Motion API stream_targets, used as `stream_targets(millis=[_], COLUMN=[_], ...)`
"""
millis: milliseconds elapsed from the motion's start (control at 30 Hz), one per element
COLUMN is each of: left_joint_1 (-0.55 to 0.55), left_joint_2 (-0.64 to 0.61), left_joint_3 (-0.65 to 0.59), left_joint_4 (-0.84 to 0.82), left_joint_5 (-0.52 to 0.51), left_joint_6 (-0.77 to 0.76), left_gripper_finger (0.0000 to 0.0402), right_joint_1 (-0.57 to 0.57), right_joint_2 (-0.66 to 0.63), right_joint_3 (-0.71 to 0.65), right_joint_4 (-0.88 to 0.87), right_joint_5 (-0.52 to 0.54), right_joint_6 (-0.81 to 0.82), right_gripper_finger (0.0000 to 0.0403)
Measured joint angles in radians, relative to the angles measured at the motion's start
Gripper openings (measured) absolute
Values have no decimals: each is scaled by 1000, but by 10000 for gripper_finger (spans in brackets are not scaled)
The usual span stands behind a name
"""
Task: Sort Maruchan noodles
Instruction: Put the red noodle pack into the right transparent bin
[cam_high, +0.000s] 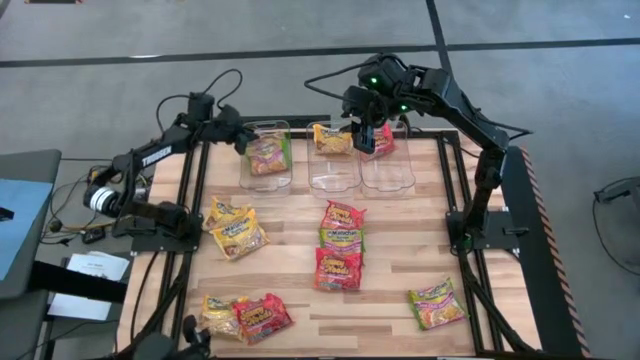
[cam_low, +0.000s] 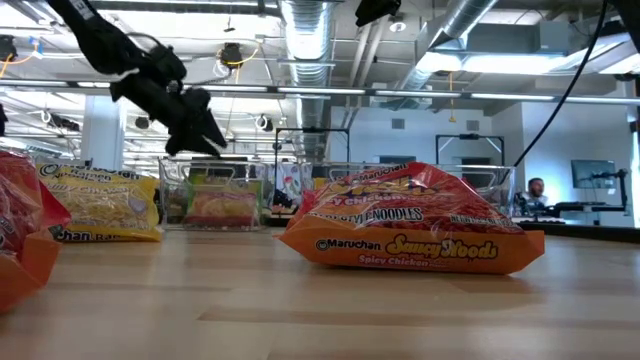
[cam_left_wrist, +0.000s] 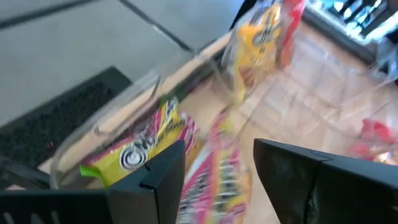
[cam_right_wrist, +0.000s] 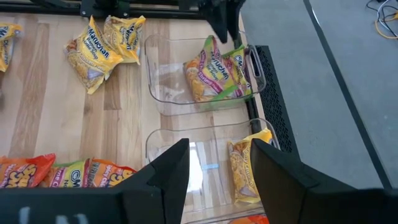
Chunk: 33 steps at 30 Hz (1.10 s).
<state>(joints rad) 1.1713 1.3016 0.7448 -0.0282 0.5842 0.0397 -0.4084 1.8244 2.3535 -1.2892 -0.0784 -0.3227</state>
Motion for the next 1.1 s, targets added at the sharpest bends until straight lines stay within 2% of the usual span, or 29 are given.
stream_targets(millis=[367, 633, 833, 1000, 1100], left_joint_1=[-8, -88, -168, -235, -268], left_joint_2=[-311, -509, -538, -517, -501], left_joint_3=[0, 0, 0, 0, 0], left_joint_4=[3, 4, 2, -3, -10], left_joint_5=[24, 41, 106, 144, 179], left_joint_6=[-148, -252, -316, -332, -317], left_gripper_finger=[176, 176, 176, 176, 176], right_joint_1=[2, 51, 118, 178, 227], right_joint_2=[0, 0, 0, 0, 1], right_joint_3=[0, 0, 0, -29, -69], right_joint_4=[-21, -116, -188, -271, -279], right_joint_5=[0, 0, -12, -101, -109], right_joint_6=[6, 131, 230, 313, 372], right_gripper_finger=[191, 192, 192, 192, 192])
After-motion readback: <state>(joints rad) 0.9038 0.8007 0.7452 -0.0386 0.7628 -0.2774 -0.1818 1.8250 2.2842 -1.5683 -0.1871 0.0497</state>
